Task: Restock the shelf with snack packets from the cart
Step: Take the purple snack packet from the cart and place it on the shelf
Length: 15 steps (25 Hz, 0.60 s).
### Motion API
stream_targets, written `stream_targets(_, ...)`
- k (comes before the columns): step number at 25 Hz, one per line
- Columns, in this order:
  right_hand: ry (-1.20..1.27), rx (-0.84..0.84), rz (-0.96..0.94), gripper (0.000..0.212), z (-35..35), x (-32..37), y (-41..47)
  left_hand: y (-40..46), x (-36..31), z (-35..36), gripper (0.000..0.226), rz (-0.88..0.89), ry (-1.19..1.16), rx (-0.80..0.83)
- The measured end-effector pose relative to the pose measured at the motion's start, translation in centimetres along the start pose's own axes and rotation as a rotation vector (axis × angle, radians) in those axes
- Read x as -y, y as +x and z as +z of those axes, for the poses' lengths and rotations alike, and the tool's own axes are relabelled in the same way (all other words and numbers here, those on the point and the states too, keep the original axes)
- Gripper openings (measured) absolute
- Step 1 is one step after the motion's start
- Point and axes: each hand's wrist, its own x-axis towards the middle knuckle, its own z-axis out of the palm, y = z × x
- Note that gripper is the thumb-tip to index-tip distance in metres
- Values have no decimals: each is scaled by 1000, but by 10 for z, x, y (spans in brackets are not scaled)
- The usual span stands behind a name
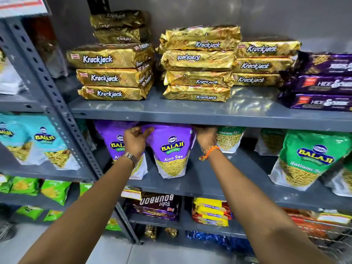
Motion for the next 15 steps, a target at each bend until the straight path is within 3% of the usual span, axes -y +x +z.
stream_targets(1,60,-7,-39,14,4,0,1,-1,-1,-3,46,24,50,-46)
stream_targets(4,294,2,-149,42,10,10,-7,-7,-2,-11,24,118,133,-169)
stream_targets(7,354,28,-172,36,-1,9,-15,-28,1,-16,38,161,104,-194)
stream_targets(9,377,28,-165,31,-19,6,-21,-45,3,-13,36,157,43,-146)
stream_targets(15,432,-106,-71,45,-95,-25,-70,-97,4,37,34,7,-109,82)
